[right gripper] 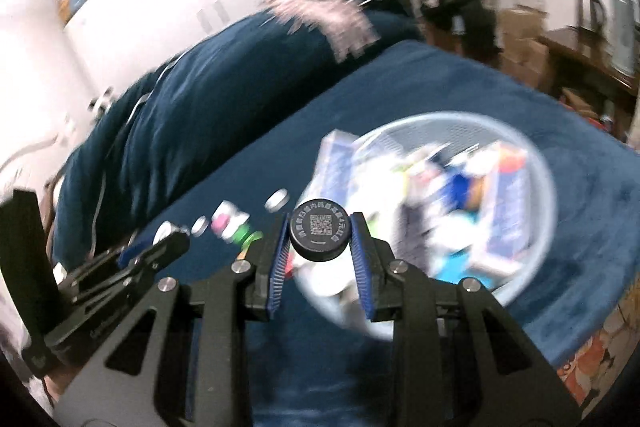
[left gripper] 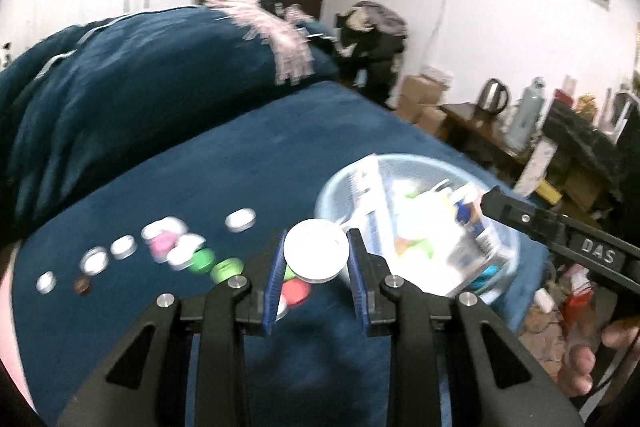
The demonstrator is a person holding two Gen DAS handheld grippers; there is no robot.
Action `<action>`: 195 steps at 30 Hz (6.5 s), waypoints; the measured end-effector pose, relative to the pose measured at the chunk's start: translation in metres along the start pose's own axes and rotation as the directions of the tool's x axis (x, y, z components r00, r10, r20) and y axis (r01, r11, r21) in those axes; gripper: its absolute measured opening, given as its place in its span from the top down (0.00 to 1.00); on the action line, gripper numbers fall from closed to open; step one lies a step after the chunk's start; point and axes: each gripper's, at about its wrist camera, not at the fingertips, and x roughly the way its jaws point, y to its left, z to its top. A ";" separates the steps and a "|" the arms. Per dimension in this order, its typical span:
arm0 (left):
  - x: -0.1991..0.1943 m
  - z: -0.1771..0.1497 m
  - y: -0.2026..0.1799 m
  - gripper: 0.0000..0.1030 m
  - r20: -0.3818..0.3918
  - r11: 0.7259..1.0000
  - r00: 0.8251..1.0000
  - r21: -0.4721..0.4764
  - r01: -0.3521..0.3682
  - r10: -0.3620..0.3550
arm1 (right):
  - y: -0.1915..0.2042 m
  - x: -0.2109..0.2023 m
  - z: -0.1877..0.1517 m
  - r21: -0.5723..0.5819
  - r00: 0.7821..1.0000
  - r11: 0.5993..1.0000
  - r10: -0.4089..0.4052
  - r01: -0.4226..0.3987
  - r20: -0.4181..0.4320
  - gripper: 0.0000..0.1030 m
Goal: Organize objects
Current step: 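Carry both caps over the basket and open both tools, then move both open tools back over the cap pile, then grasp a white cap with the right tool, then grasp the brown QR-code cap with the left tool, then carry the brown cap and white cap toward the basket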
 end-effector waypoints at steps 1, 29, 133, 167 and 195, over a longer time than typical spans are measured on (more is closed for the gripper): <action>0.006 0.006 -0.007 0.71 -0.002 1.000 1.000 0.001 0.020 -0.020 | -0.006 0.000 0.006 0.012 1.000 1.000 -0.013 0.012 0.006 0.70; -0.004 -0.119 0.098 0.01 -0.225 0.894 0.899 -0.166 -0.416 0.376 | 0.107 0.030 -0.076 -0.362 0.979 0.913 0.141 -0.187 -0.148 0.19; 0.006 -0.120 0.292 0.02 -0.233 0.751 0.839 -0.374 -0.544 0.492 | 0.226 0.239 -0.154 -0.385 0.912 0.877 0.127 -0.287 -0.390 0.58; -0.066 -0.178 0.227 0.71 -0.220 0.767 0.924 -0.517 -0.381 0.312 | 0.197 0.159 -0.156 -0.325 0.860 0.890 0.129 -0.320 -0.493 0.70; -0.060 -0.170 0.223 0.71 -0.205 0.775 0.912 -0.482 -0.410 0.355 | 0.216 0.164 -0.161 -0.412 0.825 0.818 0.127 -0.401 -0.551 0.60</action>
